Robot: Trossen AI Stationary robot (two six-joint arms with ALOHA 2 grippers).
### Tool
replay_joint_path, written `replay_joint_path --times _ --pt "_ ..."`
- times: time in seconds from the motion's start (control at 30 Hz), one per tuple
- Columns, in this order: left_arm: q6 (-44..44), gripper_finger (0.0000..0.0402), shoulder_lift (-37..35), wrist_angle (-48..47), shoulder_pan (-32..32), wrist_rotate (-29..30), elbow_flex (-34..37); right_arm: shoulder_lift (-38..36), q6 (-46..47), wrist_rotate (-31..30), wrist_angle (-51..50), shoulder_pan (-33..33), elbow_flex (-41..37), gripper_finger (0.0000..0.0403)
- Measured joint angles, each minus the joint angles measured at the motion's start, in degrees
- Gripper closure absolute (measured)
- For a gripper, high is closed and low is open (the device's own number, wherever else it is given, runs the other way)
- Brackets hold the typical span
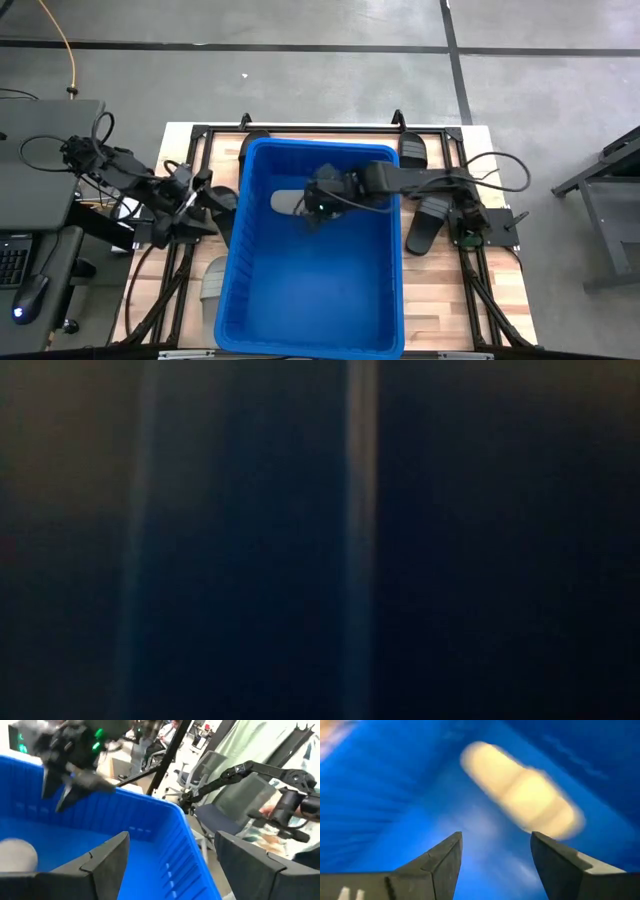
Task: Pick and place slides into bin
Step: Stack the gray slider on top of the gray slider in the blue bin
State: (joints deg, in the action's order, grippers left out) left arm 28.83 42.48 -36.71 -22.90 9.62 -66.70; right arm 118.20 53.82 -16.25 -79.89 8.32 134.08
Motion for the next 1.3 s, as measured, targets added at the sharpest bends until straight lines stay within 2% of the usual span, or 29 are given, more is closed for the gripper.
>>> replay_joint_path --times 0.1,0.2,0.3,0.4,0.47,0.53,0.7,0.8,0.9,1.07,1.2,1.3 --pt "2.52 0.0119 0.88 -3.09 0.00 2.15 0.00 -2.87 -6.29 3.60 10.31 2.91 -3.35 0.0180" --pt "6.59 0.0119 1.44 -8.42 -0.02 3.77 0.00 -3.87 -10.73 6.36 16.42 5.77 -3.88 0.0181" --pt "10.16 0.0119 2.25 -13.95 -0.02 7.03 0.00 -4.52 -18.06 5.56 13.90 8.20 -2.44 0.0180" --pt "14.66 0.0119 3.00 -18.18 -0.01 9.41 0.02 -6.09 -14.08 3.02 8.47 11.04 -1.99 0.0181" --pt "15.55 0.0119 3.38 -18.82 0.00 10.73 0.02 -6.40 -12.27 -3.24 5.60 13.64 -2.06 0.0180" --pt "15.57 0.0119 3.97 -18.82 0.00 10.82 0.02 -6.43 -11.08 -7.36 1.72 16.24 -2.24 0.0179" --pt "19.75 0.0119 4.51 -18.10 -1.06 7.01 0.00 -7.34 -12.17 -6.31 5.08 22.42 -2.23 0.0180" --pt "23.31 0.0119 6.36 -15.95 -5.62 6.60 -0.06 -7.85 -12.24 -6.87 6.27 26.41 -2.27 0.0180" --pt "26.82 0.0119 9.09 -17.99 -12.53 7.86 -0.82 -9.66 -11.49 -10.35 9.38 30.15 -2.27 0.0180" --pt "35.38 0.0119 14.16 -27.86 -25.16 9.41 -2.65 -12.05 -12.21 -20.68 17.92 34.99 -2.21 0.0179" --pt "42.50 0.0119 18.30 -31.49 -35.28 9.41 -3.15 -12.16 -6.46 -27.41 13.26 36.85 -2.21 0.0179" --pt "45.83 0.0119 21.93 -31.20 -42.93 9.55 -3.15 -11.96 1.94 -29.31 6.96 37.01 -2.21 0.0178"
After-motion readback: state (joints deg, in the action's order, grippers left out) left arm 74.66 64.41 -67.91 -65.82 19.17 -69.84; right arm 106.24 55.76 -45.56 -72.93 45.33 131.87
